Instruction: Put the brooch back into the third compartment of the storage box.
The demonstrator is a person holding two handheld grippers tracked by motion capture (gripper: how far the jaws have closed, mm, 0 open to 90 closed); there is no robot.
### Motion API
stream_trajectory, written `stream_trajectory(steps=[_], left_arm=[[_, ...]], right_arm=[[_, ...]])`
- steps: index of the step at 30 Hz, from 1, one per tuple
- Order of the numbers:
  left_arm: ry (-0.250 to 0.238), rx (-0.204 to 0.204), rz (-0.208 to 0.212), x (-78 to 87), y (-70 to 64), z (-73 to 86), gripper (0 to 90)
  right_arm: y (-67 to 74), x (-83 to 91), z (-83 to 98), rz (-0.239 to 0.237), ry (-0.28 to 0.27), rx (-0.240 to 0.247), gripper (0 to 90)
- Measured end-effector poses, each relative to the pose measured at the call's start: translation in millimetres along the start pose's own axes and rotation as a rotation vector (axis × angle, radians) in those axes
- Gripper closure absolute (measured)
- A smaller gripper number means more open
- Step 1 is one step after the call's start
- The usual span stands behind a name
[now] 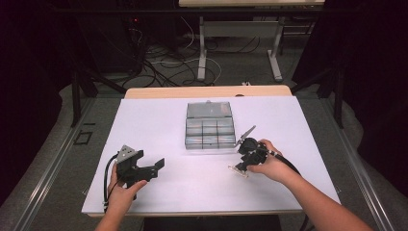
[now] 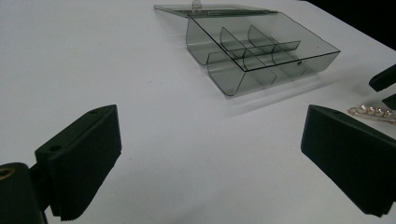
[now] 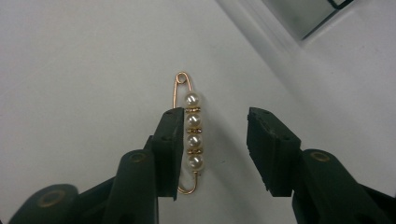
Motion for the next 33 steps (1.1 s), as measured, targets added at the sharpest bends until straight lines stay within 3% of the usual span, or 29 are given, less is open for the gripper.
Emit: stream_trajectory(steps=[10, 13, 16, 17, 18, 19, 21, 25, 26, 30, 33], left_arm=[[0.002, 0.001, -0.003, 0.0, 0.9, 0.4, 5.4], [0.003, 0.004, -0.004, 0.0, 1.1, 0.6, 5.6], [0.003, 0.003, -0.004, 0.0, 1.2, 0.6, 6.0], [0.003, 0.003, -0.004, 0.1, 1.2, 0.6, 6.1], [0.003, 0.003, -0.004, 0.2, 1.2, 0.5, 6.2], [0.002, 0.005, -0.004, 0.3, 1.1, 0.4, 6.2], [0.001, 0.006, -0.004, 0.4, 1.2, 0.3, 6.2], [0.001, 0.007, -0.004, 0.5, 1.3, 0.2, 6.3], [0.001, 0.006, -0.004, 0.4, 1.3, 0.3, 6.3], [0.001, 0.007, -0.004, 0.4, 1.3, 0.3, 6.4], [0.000, 0.007, -0.005, 0.7, 1.7, 0.1, 6.3]], right_arm=[[5.8, -7.3, 2.5, -0.040, 0.030, -0.041, 65.7], [5.2, -7.6, 3.7, -0.022, 0.044, -0.057, 68.1], [6.4, -9.3, 3.6, -0.040, 0.038, -0.059, 69.4], [5.8, -7.8, 4.9, -0.030, 0.059, -0.057, 70.0], [8.6, -11.3, 2.9, -0.033, 0.018, -0.093, 70.7], [5.9, -8.4, 5.0, -0.034, 0.059, -0.058, 71.1], [7.1, -10.4, 4.5, -0.046, 0.047, -0.063, 71.9], [6.5, -10.0, 7.0, -0.044, 0.082, -0.062, 72.8], [6.7, -12.4, 5.7, -0.045, 0.058, -0.064, 73.1], [4.8, -11.5, 8.3, -0.033, 0.093, -0.046, 74.6], [6.9, -14.6, 7.0, -0.043, 0.071, -0.060, 77.7]])
Point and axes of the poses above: each handheld gripper's, and its own axes: x roughly backward along the jaws, z roughly out of its underside, y roughly to its left, the point moved 10 cm from there along -x, roughly forward along the jaws, and after that the axes turned 9 degrees about -y, right-handed, at the moved point
